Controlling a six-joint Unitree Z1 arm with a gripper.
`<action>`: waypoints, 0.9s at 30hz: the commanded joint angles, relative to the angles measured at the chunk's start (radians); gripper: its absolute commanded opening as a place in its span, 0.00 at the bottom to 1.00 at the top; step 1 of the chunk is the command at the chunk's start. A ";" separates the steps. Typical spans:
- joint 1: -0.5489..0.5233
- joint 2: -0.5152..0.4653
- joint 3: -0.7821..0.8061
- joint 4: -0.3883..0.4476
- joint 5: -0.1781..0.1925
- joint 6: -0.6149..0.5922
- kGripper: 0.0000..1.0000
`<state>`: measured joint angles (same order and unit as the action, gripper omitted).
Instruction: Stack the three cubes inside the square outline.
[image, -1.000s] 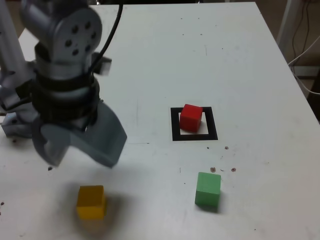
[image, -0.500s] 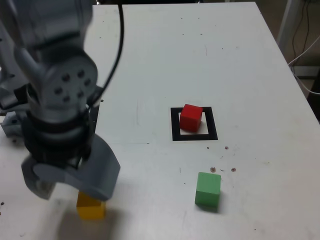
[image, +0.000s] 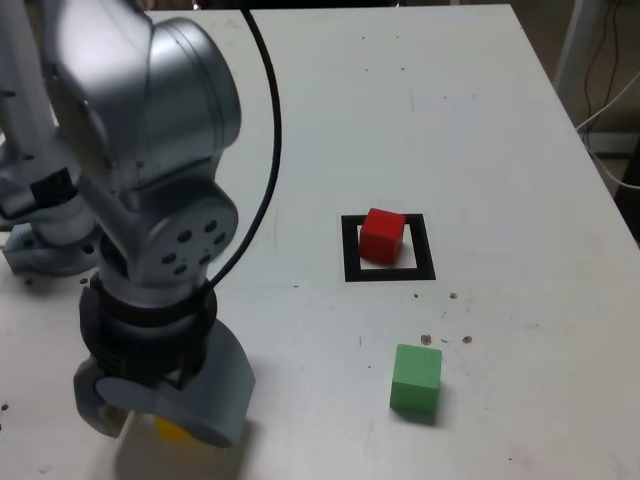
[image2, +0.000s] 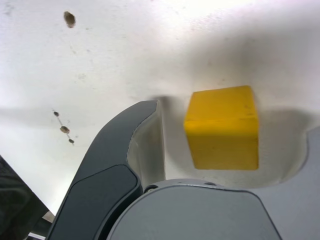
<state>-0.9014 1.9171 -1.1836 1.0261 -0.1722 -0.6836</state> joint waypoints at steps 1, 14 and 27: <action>0.007 0.007 0.000 -0.016 0.005 0.013 0.84; 0.018 0.011 0.006 -0.056 0.035 0.023 0.35; 0.019 0.008 0.018 -0.072 0.041 0.023 0.35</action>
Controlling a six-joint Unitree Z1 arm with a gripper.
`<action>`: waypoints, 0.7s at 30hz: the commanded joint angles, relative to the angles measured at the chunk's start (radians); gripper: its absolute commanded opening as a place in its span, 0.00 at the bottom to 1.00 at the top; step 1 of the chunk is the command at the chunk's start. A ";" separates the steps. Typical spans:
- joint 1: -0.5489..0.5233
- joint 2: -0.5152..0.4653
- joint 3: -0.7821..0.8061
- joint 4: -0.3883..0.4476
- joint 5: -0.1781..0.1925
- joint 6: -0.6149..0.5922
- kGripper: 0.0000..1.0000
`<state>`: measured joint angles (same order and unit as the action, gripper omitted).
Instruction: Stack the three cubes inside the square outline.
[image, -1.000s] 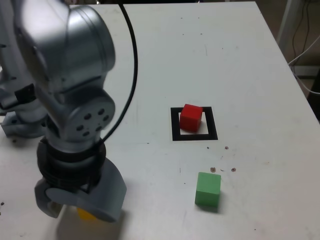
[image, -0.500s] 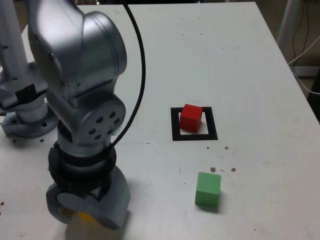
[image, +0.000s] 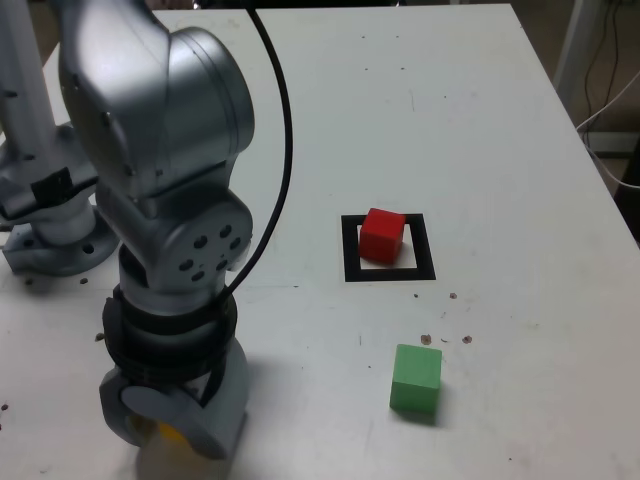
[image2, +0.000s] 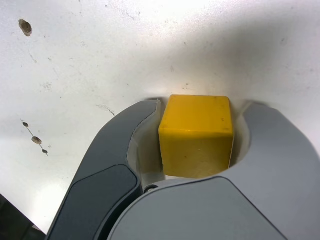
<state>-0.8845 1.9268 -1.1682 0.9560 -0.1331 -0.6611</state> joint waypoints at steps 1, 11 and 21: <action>0.002 -0.002 0.003 -0.002 0.002 0.000 0.35; 0.008 -0.039 -0.021 0.066 0.040 0.012 0.35; 0.134 -0.116 -0.129 0.243 0.114 0.144 0.35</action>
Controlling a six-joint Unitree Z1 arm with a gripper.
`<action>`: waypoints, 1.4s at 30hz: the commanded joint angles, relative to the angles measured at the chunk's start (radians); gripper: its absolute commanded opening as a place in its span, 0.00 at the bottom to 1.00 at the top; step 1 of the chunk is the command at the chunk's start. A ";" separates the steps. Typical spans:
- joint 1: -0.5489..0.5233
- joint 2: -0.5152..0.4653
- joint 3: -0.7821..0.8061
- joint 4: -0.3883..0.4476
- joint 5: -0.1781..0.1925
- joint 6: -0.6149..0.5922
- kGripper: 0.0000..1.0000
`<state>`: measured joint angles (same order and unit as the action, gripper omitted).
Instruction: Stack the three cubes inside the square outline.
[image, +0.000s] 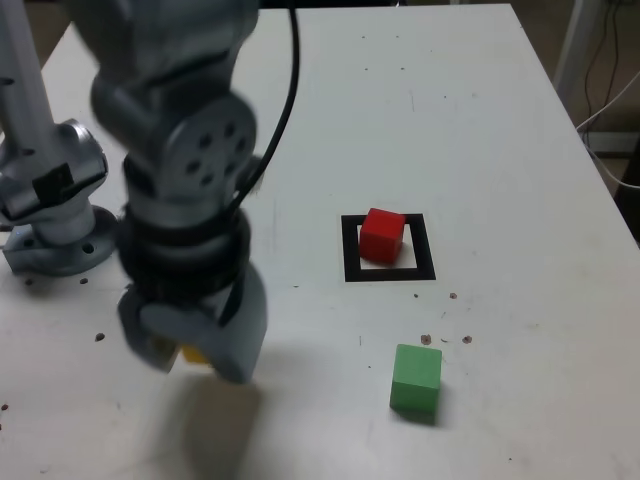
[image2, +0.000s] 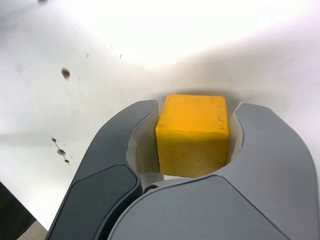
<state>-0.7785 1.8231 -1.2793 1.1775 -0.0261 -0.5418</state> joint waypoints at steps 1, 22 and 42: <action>0.051 -0.015 -0.031 0.038 0.013 0.048 0.35; 0.457 0.094 -0.312 0.199 0.090 0.554 0.35; 0.636 0.240 -0.414 0.189 0.109 0.792 0.35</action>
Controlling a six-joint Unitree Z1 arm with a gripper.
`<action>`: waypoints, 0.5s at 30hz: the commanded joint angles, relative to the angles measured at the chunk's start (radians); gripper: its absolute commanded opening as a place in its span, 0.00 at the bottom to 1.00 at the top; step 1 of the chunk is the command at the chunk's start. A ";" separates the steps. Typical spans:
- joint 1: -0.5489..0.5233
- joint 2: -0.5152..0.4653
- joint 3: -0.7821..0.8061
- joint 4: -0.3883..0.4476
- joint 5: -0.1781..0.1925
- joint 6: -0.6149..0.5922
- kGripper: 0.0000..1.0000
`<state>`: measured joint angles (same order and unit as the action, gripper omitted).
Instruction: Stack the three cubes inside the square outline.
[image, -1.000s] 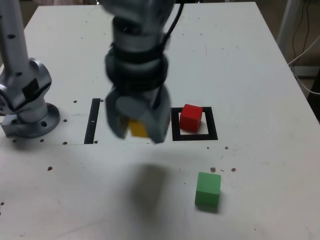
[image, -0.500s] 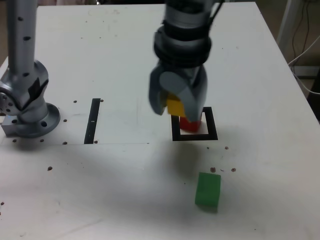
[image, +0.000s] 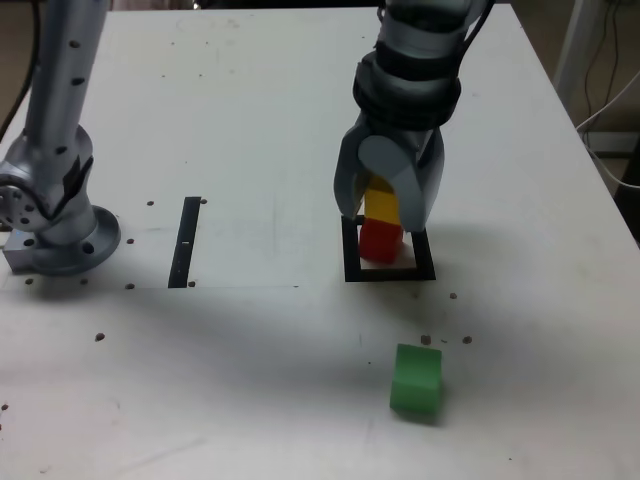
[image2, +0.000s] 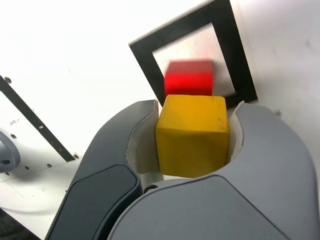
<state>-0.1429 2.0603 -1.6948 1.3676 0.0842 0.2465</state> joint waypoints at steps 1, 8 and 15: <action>0.005 0.004 0.003 -0.002 -0.002 0.006 0.35; 0.016 0.012 0.007 -0.014 -0.018 0.033 0.35; 0.019 0.023 0.017 -0.025 -0.035 0.042 0.35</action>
<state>-0.1266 2.0785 -1.6805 1.3462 0.0519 0.2871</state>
